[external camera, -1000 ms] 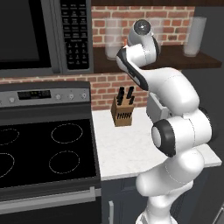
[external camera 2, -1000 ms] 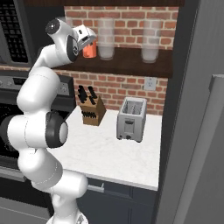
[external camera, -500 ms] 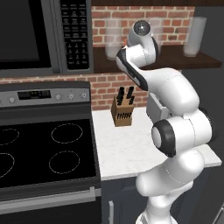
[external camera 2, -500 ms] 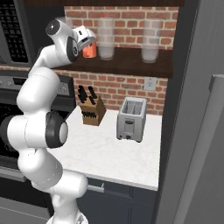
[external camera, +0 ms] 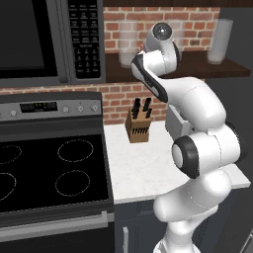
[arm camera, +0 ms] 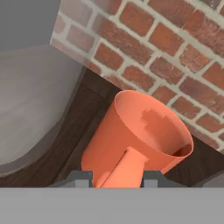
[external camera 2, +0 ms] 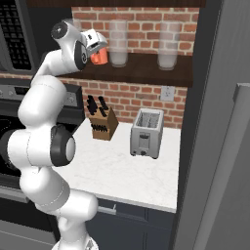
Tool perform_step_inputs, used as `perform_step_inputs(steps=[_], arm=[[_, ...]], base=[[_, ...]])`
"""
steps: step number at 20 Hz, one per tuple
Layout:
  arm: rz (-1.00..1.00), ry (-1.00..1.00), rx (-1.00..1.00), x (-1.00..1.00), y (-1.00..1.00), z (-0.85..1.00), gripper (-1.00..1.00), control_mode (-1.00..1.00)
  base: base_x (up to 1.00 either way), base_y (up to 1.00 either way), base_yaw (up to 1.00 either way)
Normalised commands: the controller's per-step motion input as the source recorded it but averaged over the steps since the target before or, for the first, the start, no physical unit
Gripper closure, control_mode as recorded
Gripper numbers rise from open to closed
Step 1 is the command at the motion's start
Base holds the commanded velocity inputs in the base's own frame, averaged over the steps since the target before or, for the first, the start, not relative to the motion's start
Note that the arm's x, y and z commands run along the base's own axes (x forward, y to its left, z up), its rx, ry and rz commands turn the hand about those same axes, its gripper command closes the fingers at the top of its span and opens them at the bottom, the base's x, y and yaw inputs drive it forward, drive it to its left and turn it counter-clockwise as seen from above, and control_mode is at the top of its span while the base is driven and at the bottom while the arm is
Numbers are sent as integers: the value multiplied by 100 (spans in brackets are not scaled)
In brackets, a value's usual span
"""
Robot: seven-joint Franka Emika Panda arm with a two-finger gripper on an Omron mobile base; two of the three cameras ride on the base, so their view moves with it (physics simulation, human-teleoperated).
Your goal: Gather all objects into one cabinet and sort the glasses and bowls to opposite sides.
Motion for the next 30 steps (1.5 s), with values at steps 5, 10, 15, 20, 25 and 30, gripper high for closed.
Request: perform_step_inputs(steps=[5,10,15,20,25,30], arm=[[0,0,0,0,0,0,100,-100],[0,0,0,-1,0,0,100,-100],[0,-3,0,-27,0,0,100,-100],[0,-9,2,-63,0,3,100,-100],[0,-3,18,-84,-7,2,100,-100],[0,0,40,-86,-15,32,100,-100]], base=[[0,0,0],[0,0,0],[0,0,0],[0,0,0],[0,0,0],[0,0,0]])
